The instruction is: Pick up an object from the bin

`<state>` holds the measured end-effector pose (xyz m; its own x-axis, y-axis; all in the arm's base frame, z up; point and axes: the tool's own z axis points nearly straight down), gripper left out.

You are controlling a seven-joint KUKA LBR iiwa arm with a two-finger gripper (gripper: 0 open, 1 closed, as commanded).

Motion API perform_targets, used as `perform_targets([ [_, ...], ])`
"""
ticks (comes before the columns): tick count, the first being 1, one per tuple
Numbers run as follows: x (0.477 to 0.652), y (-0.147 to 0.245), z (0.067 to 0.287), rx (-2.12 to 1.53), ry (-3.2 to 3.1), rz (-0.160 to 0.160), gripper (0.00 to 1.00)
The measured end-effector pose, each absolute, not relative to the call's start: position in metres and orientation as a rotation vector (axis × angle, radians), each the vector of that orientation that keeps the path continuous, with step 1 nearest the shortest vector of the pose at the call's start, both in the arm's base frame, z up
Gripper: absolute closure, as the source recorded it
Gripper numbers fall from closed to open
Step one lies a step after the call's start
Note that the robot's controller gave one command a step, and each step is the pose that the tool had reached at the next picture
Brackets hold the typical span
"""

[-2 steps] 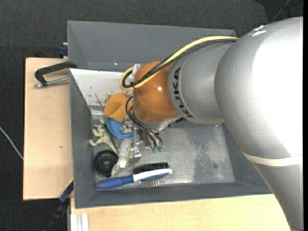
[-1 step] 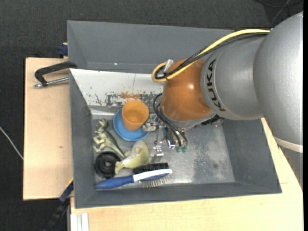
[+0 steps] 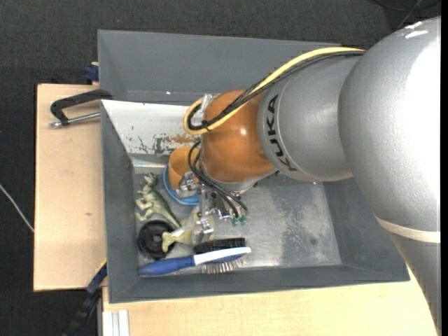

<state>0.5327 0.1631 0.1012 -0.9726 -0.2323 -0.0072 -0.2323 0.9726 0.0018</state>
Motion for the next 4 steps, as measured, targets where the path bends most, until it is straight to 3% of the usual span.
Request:
perform_targets([
  [1, 0.534, 0.146, 0.075, -0.591, 3.066, 0.005, 0.00],
  [2, 0.536, 0.147, 0.077, -0.590, 3.075, 0.003, 0.00],
  [3, 0.540, 0.148, 0.081, -0.585, 3.063, 0.004, 1.00],
  [4, 0.544, 0.149, 0.125, -0.583, 3.070, 0.002, 1.00],
])
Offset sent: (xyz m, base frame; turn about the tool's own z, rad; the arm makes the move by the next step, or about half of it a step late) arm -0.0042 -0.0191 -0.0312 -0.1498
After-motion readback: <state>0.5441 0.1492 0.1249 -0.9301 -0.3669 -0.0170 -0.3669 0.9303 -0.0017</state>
